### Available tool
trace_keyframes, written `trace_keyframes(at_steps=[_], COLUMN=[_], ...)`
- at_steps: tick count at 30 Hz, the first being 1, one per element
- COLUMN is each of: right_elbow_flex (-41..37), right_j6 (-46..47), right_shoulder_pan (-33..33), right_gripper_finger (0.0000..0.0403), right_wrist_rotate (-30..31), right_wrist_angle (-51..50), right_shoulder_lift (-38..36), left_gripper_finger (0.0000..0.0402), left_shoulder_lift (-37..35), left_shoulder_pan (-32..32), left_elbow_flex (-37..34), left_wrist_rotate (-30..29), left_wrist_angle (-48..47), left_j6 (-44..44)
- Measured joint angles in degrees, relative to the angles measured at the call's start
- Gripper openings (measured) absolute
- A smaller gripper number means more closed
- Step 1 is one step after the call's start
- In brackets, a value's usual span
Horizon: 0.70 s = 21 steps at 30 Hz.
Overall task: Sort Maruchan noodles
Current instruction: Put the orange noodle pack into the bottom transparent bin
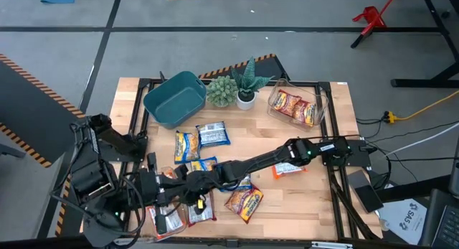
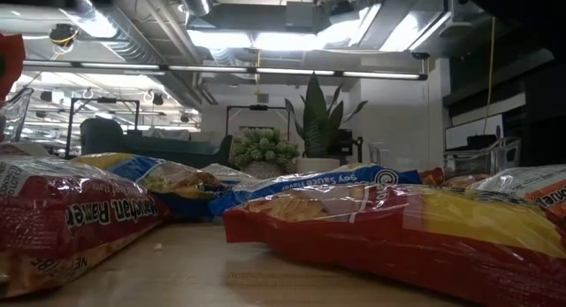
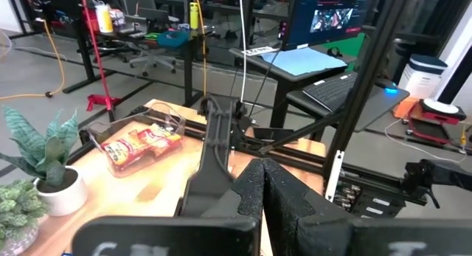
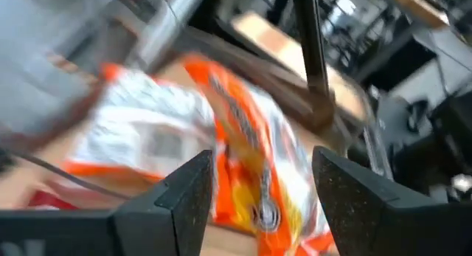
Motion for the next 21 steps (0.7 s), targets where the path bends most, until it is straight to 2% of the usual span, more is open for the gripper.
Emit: trace_keyframes(at_steps=[2,9,13,19,21], right_elbow_flex=[-0.1,-0.1,0.1,1.7,1.6], right_j6=[0.4,1.8,2.4,2.5,2.6], right_shoulder_pan=[0.0,0.4,0.5,0.4,0.5], right_gripper_finger=[0.0216,0.0205,0.0149,0.0023,0.0011], right_wrist_rotate=[3.8,8.8,12.7,12.9,12.3], right_wrist_angle=[0.8,4.1,4.1,1.5,0.5], right_shoulder_lift=[1.4,3.4,3.4,3.3,3.0], left_gripper_finger=[0.0000,0.0000,0.0000,0.0000,0.0000], left_shoulder_lift=[0.1,1.3,2.2,2.4,2.4], left_shoulder_pan=[0.0,0.4,0.9,0.9,0.9], left_elbow_flex=[0.0,-0.1,-0.1,-0.1,-0.1], left_wrist_rotate=[-0.1,-1.4,-1.4,-1.3,-1.3], left_wrist_angle=[0.0,-0.2,-0.4,-0.4,-0.3], left_j6=[-0.1,0.0,0.0,-1.2,-1.3])
